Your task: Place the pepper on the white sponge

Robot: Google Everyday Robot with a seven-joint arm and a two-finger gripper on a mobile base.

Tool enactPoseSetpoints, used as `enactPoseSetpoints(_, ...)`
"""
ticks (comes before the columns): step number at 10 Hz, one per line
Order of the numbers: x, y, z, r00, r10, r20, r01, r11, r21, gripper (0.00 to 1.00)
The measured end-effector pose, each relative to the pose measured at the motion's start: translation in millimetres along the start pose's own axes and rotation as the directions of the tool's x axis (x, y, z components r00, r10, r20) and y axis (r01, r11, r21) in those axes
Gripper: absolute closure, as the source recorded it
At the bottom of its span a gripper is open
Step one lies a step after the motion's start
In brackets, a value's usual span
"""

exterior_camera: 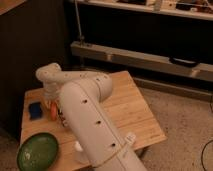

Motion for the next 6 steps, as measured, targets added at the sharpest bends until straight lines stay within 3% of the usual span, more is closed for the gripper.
enactPoseSetpoints(3,-4,-2,-13,1.0,0.02,0.006,-0.02,1.0,0.0,0.56)
enactPoseSetpoints(5,-7,5,-42,1.0,0.019,0.021,-0.019,1.0,-0.008,0.56)
enactPoseSetpoints(6,-10,14,-66,0.999,0.007,0.031,-0.006,1.0,-0.022,0.56)
